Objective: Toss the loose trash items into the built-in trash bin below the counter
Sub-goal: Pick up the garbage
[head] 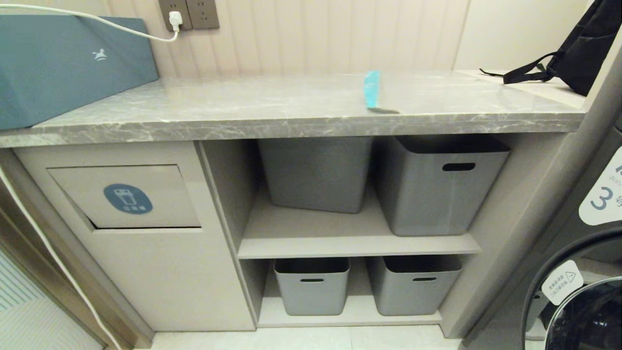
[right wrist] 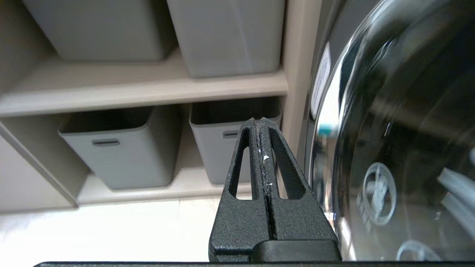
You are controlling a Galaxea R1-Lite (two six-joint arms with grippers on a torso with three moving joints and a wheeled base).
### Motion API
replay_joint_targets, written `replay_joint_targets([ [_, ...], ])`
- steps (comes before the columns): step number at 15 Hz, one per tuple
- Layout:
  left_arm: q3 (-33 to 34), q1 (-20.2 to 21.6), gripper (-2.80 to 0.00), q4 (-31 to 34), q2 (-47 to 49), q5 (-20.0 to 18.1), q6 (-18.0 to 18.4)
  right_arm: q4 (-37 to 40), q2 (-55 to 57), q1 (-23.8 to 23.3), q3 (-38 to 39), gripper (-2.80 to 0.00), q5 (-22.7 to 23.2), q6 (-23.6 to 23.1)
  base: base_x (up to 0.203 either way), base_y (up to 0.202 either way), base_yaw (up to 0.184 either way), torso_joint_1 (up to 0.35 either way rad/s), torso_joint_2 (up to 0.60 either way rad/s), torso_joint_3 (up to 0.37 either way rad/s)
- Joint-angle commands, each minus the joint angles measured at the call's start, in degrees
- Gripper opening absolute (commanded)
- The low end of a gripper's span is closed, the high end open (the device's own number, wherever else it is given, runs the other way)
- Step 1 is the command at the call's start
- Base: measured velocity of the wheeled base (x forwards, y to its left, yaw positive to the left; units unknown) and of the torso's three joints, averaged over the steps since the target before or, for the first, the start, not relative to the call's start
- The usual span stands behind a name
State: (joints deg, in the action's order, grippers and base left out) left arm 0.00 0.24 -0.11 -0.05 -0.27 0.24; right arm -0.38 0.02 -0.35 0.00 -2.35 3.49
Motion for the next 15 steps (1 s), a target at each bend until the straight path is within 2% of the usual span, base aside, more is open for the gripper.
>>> replay_joint_targets([
  [1,0.2,0.0,-2.8,-0.1,0.1,0.0,0.0,-0.1,0.1,0.0,0.1,-2.8,0.0,0.0,0.0,0.0,0.0,0.196,-0.54,-0.3],
  [15,0.1,0.0,-2.8,-0.1,0.1,0.1,0.0,-0.1,0.1,0.0,0.1,-2.8,0.0,0.1,0.0,0.0,0.0,0.194,-0.49,-0.286],
])
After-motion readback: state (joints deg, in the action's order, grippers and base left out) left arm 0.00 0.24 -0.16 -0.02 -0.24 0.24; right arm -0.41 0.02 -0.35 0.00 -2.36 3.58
